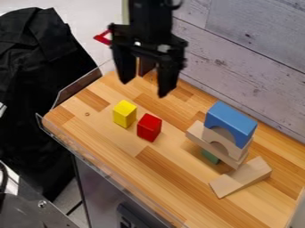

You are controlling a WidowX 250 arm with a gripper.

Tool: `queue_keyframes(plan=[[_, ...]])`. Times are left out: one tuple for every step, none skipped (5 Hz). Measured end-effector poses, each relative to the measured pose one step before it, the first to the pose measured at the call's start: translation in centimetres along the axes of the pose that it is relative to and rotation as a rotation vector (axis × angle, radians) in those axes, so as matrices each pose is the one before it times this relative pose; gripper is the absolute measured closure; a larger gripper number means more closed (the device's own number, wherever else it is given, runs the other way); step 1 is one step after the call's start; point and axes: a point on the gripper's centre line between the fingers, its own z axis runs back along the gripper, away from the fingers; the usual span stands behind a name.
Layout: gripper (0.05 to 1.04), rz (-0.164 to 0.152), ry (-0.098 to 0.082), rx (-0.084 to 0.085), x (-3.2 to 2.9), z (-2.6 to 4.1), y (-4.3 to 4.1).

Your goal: Take the red cube off the tower

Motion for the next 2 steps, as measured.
queue_keyframes(plan=[[0.084,-0.0239,0.0337,0.0362,1.346,-1.286,-1.033],[0.083,-0.0142,0.0428,0.048,0.897,-0.713,-0.723]])
